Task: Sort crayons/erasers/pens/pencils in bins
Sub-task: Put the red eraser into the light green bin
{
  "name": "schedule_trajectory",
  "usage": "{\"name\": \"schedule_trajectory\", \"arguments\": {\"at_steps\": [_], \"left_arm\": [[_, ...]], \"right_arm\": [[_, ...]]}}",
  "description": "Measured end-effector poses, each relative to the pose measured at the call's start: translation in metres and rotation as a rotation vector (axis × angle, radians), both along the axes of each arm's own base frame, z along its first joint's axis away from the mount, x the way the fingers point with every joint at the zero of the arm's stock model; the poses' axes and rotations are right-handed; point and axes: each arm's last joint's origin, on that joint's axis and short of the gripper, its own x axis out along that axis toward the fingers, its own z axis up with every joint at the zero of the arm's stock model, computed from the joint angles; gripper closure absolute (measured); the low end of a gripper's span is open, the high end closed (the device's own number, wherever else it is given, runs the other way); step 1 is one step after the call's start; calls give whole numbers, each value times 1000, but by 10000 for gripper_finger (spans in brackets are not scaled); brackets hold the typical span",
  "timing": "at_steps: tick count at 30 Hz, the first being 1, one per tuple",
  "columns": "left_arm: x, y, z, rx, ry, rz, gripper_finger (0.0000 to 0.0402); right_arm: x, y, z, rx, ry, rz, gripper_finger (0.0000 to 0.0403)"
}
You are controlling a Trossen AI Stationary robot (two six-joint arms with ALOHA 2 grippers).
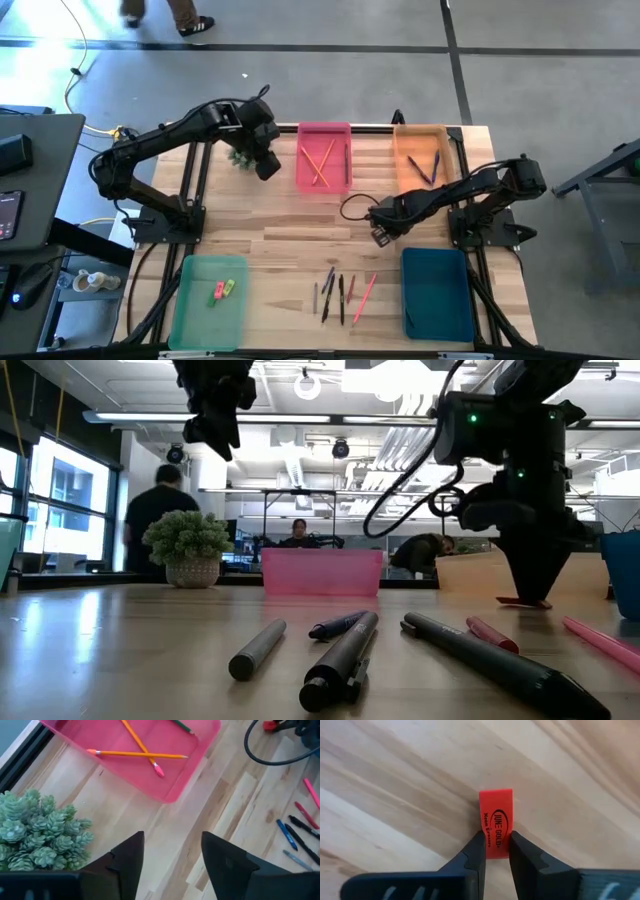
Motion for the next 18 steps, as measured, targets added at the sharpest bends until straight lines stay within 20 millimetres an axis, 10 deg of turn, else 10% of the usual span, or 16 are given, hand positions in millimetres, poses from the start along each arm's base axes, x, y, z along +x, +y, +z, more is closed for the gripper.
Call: {"name": "schedule_trajectory", "arguments": {"at_steps": [18], "left_arm": [[1,-6,-1,-121,-23,65,215]], "right_arm": [[37,4,36,-23,-233,177,352]]}}
